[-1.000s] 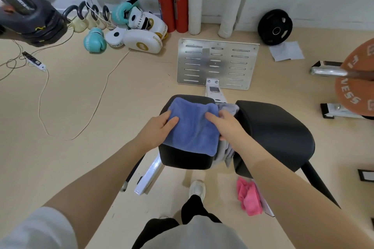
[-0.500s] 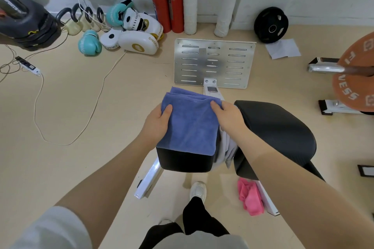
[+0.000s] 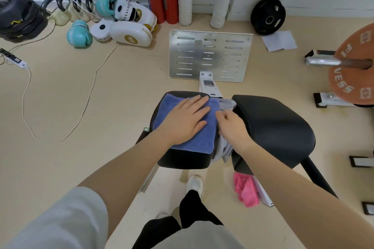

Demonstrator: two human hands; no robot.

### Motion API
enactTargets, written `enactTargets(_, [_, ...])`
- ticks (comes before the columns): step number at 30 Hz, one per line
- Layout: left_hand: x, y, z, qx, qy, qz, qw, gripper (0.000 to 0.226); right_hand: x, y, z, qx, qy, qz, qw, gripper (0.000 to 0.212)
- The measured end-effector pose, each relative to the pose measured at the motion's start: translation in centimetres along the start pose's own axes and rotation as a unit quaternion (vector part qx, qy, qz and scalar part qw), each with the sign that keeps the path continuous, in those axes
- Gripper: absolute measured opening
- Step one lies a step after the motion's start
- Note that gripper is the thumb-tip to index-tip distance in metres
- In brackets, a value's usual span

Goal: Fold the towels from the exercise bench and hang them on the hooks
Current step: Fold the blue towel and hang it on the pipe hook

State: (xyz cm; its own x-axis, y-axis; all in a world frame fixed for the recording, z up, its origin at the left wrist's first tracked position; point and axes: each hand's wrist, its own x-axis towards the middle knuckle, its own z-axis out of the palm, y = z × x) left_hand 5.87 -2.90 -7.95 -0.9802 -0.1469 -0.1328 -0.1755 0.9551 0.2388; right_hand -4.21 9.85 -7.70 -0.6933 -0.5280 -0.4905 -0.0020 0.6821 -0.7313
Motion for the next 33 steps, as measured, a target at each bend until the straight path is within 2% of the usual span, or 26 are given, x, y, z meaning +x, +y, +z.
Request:
enactTargets(1, [0.2, 0.1, 0.5, -0.005, -0.061, -0.026, 0.998, 0.054, -0.3, 0.1, 0.1, -0.012, -0.026, 0.002, 1.000, 0.036])
enactTargets(2, [0.4, -0.1, 0.9, -0.007, -0.083, -0.075, 0.994, 0.056, -0.7, 0.2, 0.1, -0.030, -0.049, 0.001, 0.998, 0.036])
enactTargets(6, [0.6, -1.3, 0.7, -0.067, -0.067, -0.303, 0.948, 0.056, -1.7, -0.2, 0.1, -0.084, -0.070, -0.027, 0.994, 0.036])
enactTargets(8, [0.1, -2.1, 0.4, -0.114, -0.043, -0.341, 0.932, 0.057, -2.2, -0.5, 0.4, -0.076, -0.081, -0.016, 0.994, 0.030])
enactTargets(10, [-1.2, -2.5, 0.0, -0.096, 0.034, -0.295, 0.950, 0.058, -2.7, -0.7, 0.7, -0.055, -0.092, 0.009, 0.994, 0.031])
enactTargets(11, [-2.0, -2.6, -0.2, -0.070, 0.072, -0.238, 0.966, 0.060, -3.0, -0.7, 0.9, -0.026, -0.091, 0.030, 0.995, 0.035])
enactTargets(13, [-3.4, -2.6, -0.4, -0.022, 0.095, -0.115, 0.988, 0.064, -3.7, -0.9, 1.7, 0.056, -0.071, 0.075, 0.993, 0.036])
enactTargets(15, [-4.6, -2.4, -0.3, -0.020, 0.005, -0.058, 0.998, 0.074, -4.2, -1.3, 2.2, 0.109, -0.045, 0.097, 0.988, 0.024])
enactTargets(17, [-4.9, -2.6, -0.3, -0.032, -0.095, -0.076, 0.992, 0.079, -4.6, -1.9, 2.3, 0.127, -0.040, 0.110, 0.985, 0.016])
enactTargets(20, [-4.1, -2.9, -1.8, -0.045, -0.130, -0.092, 0.986, 0.055, -5.2, -3.3, 1.8, 0.173, -0.090, 0.132, 0.972, 0.016])
enactTargets(22, [-4.3, -2.6, -2.8, -0.086, -0.123, -0.092, 0.984, 0.053, -5.6, -4.2, 2.1, 0.175, -0.107, 0.128, 0.970, 0.018])
enactTargets(25, [-6.3, -2.4, -4.6, -0.199, -0.065, -0.063, 0.976, 0.050, -6.9, -6.4, 3.8, 0.073, -0.087, 0.043, 0.993, 0.024])
enactTargets(28, [-9.6, -4.3, -7.5, -0.319, 0.012, -0.073, 0.945, 0.047, -8.4, -9.5, 6.3, 0.016, -0.069, -0.083, 0.994, 0.025])
enactTargets(31, [-14.0, -8.1, -10.8, -0.406, 0.083, -0.111, 0.903, 0.067, -9.9, -13.9, 10.0, -0.044, -0.063, -0.160, 0.984, 0.030])
enactTargets(33, [-16.3, -10.6, -12.5, -0.387, 0.117, -0.113, 0.908, 0.081, -10.5, -16.3, 12.1, -0.080, -0.065, -0.186, 0.977, 0.032])
